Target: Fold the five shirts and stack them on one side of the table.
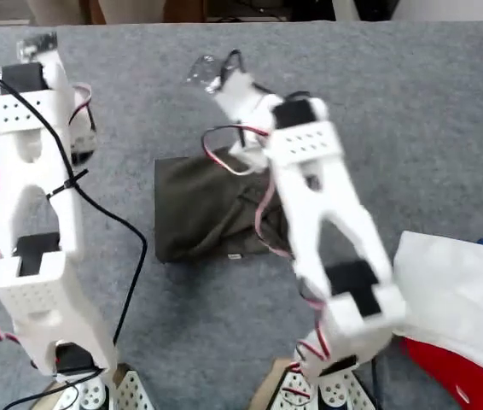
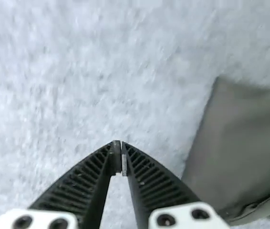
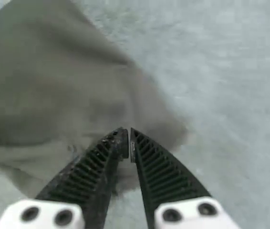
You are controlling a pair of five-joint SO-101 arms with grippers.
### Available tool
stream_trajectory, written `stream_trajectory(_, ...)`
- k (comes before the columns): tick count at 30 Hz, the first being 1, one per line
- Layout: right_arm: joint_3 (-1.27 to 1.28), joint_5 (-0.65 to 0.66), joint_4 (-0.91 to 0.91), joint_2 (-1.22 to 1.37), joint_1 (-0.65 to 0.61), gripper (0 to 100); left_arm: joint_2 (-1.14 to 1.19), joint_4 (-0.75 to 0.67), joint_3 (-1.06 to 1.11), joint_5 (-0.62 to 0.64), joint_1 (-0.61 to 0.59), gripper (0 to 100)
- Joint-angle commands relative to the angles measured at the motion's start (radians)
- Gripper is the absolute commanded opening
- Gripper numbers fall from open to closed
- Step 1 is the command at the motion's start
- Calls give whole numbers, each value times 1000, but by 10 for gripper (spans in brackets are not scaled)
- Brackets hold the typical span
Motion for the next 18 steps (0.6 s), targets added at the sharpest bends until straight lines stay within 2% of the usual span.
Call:
stream_trajectory(1, -208, -29, 66, 174, -59, 23, -128, -91, 198, -25, -26, 19)
stream_trajectory(6, -433, -29, 201, 357, -87, 23, -300, -302, 557, -77, -63, 19)
stream_trajectory(11, -533, -21, 348, 429, -70, 23, -484, -477, 864, -101, -57, 19)
stream_trajectory(18, -521, 11, 423, 429, -13, 23, -618, -585, 1040, -101, -55, 19)
